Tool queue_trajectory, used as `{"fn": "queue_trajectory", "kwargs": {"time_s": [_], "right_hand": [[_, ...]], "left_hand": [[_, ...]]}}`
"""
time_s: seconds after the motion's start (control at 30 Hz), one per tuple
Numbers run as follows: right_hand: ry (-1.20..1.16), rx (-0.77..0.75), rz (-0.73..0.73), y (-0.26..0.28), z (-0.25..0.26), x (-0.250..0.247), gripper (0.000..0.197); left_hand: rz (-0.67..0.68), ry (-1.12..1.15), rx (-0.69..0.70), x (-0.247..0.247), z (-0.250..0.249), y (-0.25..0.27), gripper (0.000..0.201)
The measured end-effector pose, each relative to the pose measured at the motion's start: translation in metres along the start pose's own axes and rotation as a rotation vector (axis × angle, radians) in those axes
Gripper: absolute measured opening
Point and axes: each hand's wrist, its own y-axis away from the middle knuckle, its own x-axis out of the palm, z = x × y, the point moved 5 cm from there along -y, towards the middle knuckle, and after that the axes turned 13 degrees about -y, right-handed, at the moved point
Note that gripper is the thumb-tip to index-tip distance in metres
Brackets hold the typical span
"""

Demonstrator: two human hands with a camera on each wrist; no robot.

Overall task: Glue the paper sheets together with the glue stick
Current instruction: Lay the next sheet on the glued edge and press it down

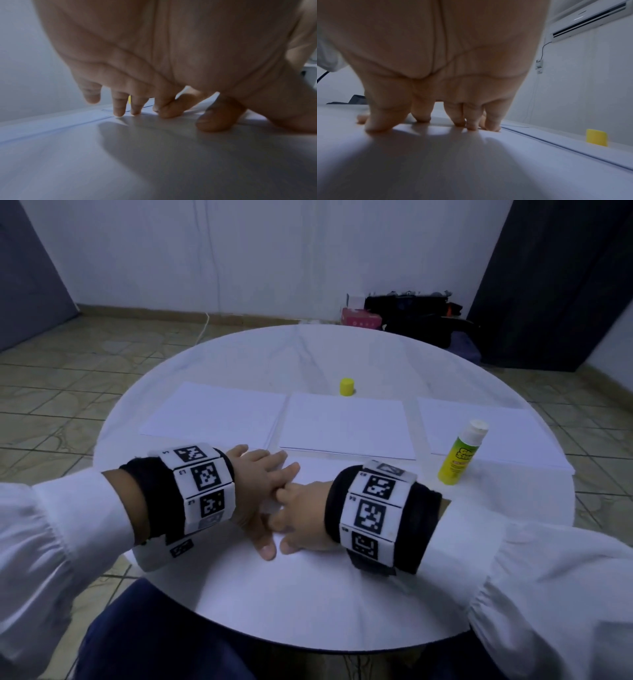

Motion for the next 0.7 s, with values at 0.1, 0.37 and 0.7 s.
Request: {"fn": "queue_trajectory", "kwargs": {"time_s": [0.1, 0.37, 0.7], "right_hand": [[-0.046, -0.02, 0.0, -0.003, -0.005, 0.002, 0.053], [-0.265, 0.223, -0.001, 0.001, -0.061, 0.012, 0.112], [-0.349, 0.383, -0.004, 0.057, -0.111, 0.037, 0.131]], "left_hand": [[-0.007, 0.008, -0.005, 0.0, 0.001, 0.0, 0.136], [-0.027, 0.081, -0.038, 0.003, 0.004, 0.001, 0.139], [-0.074, 0.034, -0.03, 0.002, 0.004, -0.001, 0.138]]}}
